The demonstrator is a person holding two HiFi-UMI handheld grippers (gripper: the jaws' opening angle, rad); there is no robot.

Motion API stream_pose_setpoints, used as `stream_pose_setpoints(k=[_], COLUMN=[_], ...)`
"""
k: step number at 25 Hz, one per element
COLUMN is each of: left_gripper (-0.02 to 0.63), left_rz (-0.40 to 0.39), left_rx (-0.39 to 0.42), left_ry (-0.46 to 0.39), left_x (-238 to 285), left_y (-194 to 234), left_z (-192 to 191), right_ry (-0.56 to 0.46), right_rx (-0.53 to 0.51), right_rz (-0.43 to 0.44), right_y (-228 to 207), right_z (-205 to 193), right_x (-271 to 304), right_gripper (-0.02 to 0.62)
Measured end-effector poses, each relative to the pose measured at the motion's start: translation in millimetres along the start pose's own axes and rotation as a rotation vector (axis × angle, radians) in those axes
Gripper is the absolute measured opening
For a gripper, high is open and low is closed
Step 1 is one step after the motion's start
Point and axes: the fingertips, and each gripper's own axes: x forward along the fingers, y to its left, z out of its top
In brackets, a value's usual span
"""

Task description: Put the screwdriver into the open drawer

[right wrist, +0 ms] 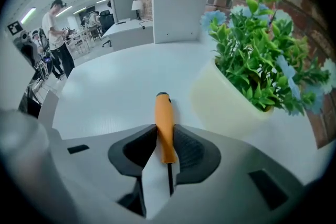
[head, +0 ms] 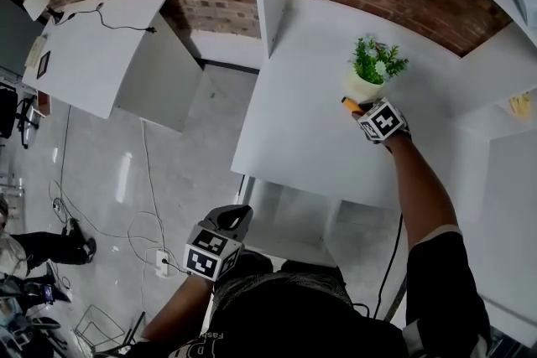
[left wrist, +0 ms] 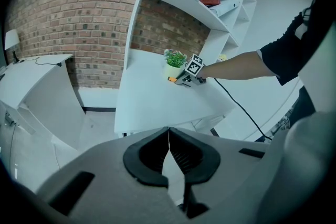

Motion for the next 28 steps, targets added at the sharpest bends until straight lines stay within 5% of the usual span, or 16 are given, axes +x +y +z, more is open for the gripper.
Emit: stream_pose_setpoints(k=[7,15,28], left_gripper=[0.02,0.02,0.02], left_rz=[-0.013,-0.054,-0.183], left_rx=[0.018,0.071,0.182], left_ry=[-0.036,-0.058,-0.083], left_x=[-10,-25,-41], left_y=[1,-2,-21], left_z=[3,10,33], right_ry=[0.003,-0.108,-0.365], right_rx=[-0.001,0.073,0.364], right_rz=[-0.031,-0.066,-0.149], right_y=[14,36,84], right_z=[2,15,23], right_x=[-14,-56,-164], right_gripper=[0.104,0.103,0.103])
